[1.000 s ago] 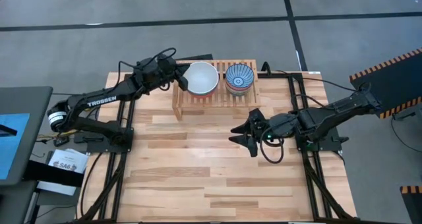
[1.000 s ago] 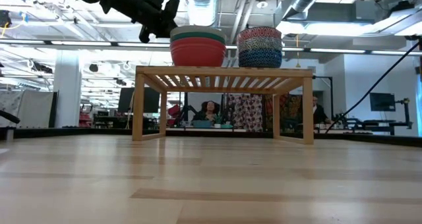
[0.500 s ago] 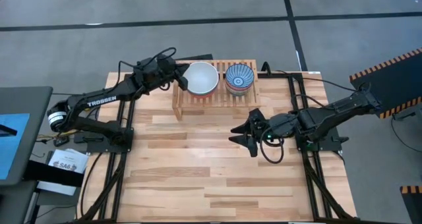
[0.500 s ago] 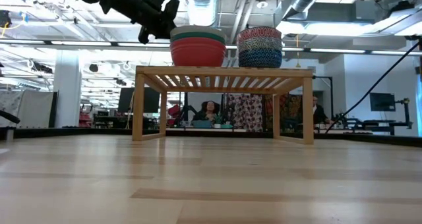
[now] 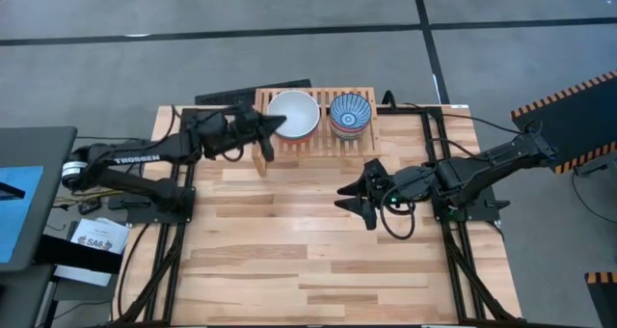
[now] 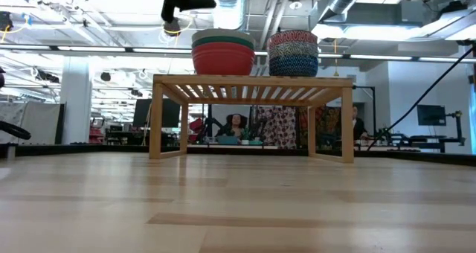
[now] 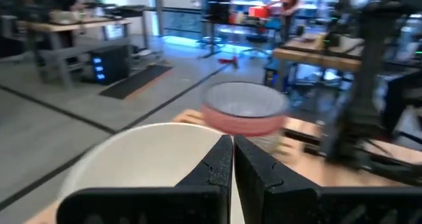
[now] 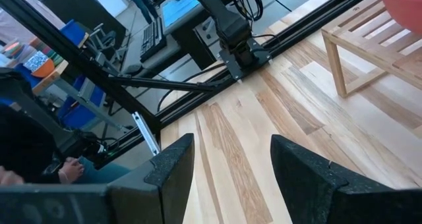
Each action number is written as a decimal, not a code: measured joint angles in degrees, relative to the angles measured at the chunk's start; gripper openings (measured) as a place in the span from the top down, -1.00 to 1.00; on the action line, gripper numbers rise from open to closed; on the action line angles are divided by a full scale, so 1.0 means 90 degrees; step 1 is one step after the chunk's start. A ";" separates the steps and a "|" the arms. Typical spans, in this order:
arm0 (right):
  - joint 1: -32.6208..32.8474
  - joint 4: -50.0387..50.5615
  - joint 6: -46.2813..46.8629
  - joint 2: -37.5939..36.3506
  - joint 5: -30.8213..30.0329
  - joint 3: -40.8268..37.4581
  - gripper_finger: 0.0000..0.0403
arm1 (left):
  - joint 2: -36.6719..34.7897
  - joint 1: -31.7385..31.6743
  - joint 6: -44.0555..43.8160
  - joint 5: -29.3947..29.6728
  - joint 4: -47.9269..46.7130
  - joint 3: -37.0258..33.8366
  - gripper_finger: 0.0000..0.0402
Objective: Place and stack bowls onto a shelf
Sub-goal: Return to Home Position
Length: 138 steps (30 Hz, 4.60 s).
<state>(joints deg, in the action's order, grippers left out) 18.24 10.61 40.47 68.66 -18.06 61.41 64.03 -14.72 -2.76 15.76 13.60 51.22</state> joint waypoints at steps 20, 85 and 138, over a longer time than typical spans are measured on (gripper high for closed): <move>-0.0096 -0.0001 -0.0066 -0.0002 0.0013 0.0000 -0.12 | -0.1787 0.2006 0.0226 0.0290 0.0602 -0.1430 1.00; 0.0892 0.0469 0.0223 -0.0838 0.0318 0.0000 0.92 | -0.7105 0.2278 -0.0899 -0.1920 -0.0446 -0.5634 1.00; -0.1659 -0.1832 -0.1381 -0.5133 0.2593 -0.4911 0.91 | -0.7053 0.2278 -0.1982 -0.1681 -0.1565 -0.5561 1.00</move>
<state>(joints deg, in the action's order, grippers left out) 3.31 -5.88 28.04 22.47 5.28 17.21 0.56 5.78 -20.60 0.62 -0.49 1.17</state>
